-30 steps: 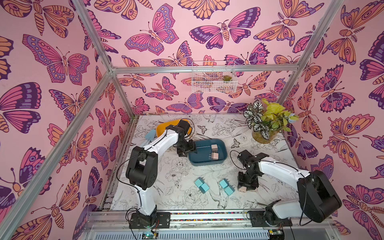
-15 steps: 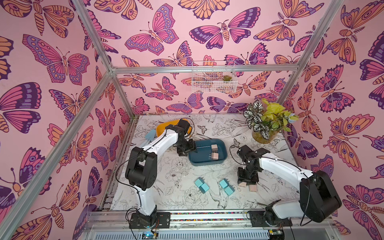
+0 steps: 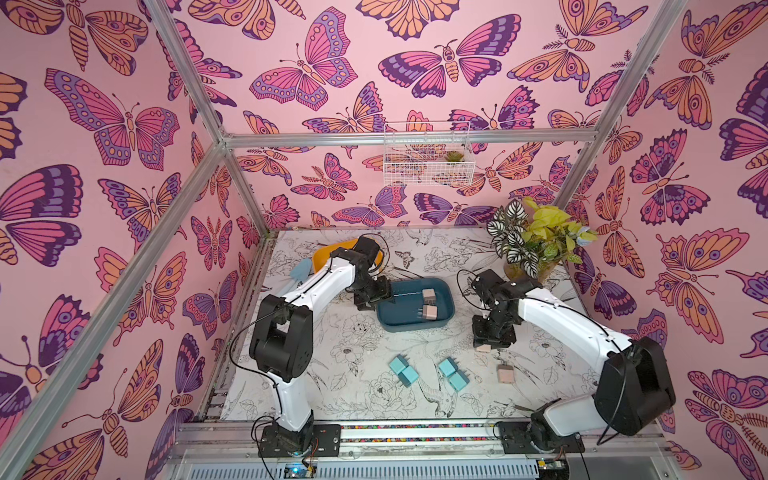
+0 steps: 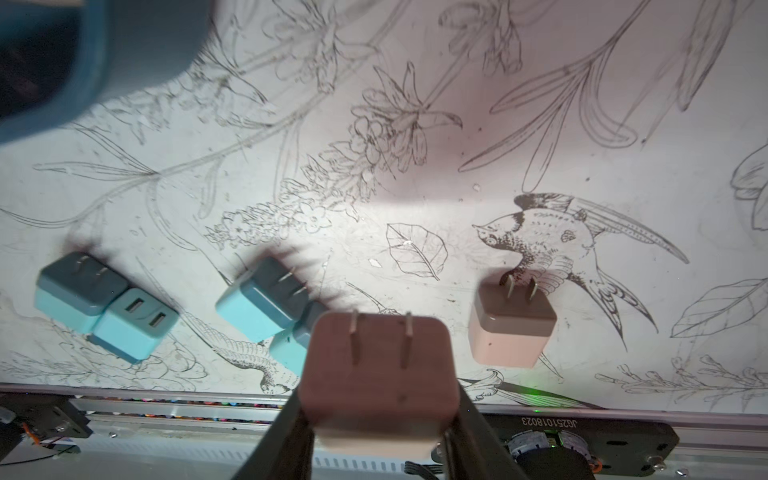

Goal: Place the plugs by color into the storage box
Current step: Pick up the plug from the center of the board, then place the plug in the storage box.

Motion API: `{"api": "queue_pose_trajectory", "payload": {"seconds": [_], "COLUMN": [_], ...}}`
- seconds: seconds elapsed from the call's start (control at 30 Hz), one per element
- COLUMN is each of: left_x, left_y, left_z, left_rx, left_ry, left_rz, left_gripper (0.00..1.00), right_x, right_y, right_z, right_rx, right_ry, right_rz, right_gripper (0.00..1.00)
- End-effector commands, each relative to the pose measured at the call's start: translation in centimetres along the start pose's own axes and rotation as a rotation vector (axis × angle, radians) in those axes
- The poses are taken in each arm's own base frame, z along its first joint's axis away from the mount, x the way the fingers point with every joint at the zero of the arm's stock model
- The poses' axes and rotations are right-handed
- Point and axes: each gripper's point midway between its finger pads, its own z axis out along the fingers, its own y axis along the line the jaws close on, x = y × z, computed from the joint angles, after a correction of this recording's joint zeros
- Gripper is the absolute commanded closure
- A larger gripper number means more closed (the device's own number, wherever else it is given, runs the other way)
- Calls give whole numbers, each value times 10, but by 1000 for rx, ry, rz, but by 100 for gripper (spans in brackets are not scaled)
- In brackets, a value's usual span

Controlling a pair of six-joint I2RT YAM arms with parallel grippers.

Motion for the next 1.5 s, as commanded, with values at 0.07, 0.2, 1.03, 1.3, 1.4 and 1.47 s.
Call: {"api": "queue_pose_trajectory", "payload": {"seconds": [0.07, 0.2, 1.03, 1.3, 1.4, 1.47], "left_x": [-5, -6, -1, 0, 1, 0], "left_y": [-7, -6, 12, 11, 12, 11], "left_z": [-12, -14, -25, -26, -25, -25], "left_rx": [10, 10, -18, -10, -10, -2], "left_ry": [-35, -41, -70, -66, -63, -57], "left_rz": [16, 12, -22, -18, -17, -16], "left_gripper": [29, 29, 29, 29, 29, 29], "right_x": [-20, -48, -157, -179, -181, -181], "right_y": [15, 38, 196, 203, 200, 201], "right_z": [-17, -19, 32, 53, 59, 61], "right_rx": [14, -1, -218, -183, -163, -159], "right_ry": [-17, -22, -112, -166, -163, -158], "right_rz": [-63, -101, -190, -172, -173, -183], "right_gripper": [55, 56, 55, 55, 52, 45]}}
